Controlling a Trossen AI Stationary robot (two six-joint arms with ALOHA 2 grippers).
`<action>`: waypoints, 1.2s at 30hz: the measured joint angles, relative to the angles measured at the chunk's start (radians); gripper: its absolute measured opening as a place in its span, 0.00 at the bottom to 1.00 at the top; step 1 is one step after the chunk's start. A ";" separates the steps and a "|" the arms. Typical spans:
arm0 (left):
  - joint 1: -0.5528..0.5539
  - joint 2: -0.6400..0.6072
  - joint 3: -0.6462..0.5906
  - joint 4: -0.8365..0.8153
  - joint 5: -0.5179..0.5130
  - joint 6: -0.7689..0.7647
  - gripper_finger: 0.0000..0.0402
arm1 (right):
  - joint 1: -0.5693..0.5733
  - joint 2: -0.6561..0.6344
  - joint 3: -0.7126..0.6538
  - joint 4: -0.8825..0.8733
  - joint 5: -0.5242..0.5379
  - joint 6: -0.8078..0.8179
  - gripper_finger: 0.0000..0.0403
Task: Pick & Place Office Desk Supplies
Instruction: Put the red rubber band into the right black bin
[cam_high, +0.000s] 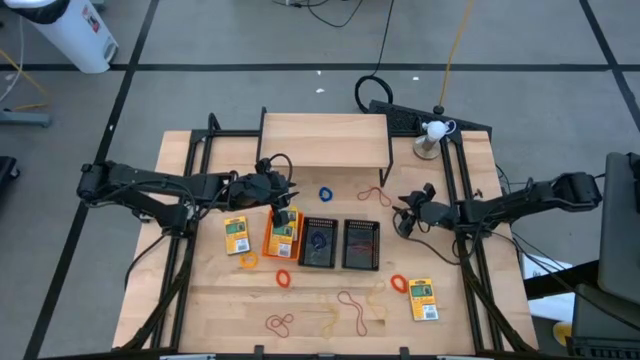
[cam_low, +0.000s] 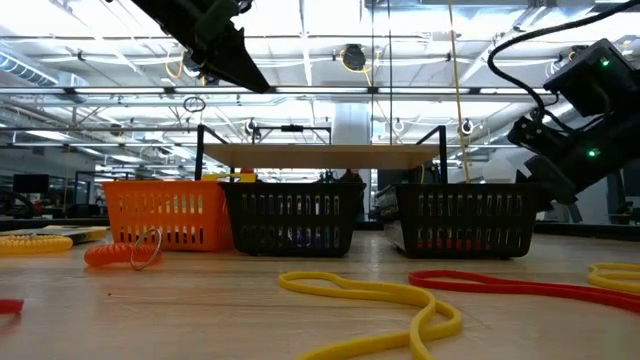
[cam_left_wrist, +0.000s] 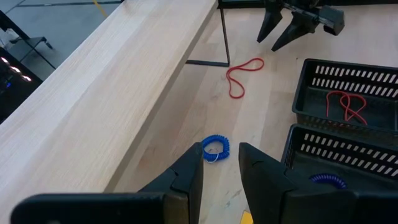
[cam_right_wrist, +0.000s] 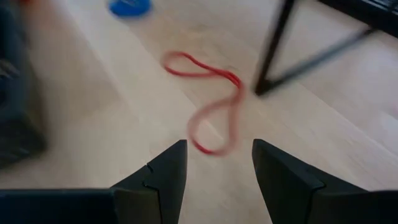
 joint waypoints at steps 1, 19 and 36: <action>0.000 0.000 0.000 0.000 0.000 0.000 0.25 | 0.000 0.008 -0.010 0.044 -0.009 -0.008 0.42; 0.000 0.000 0.000 0.001 0.000 -0.002 0.25 | -0.002 0.101 -0.037 0.068 0.004 0.033 0.42; 0.000 0.000 0.000 0.001 0.000 -0.002 0.25 | -0.047 0.229 -0.037 0.128 -0.028 0.024 0.42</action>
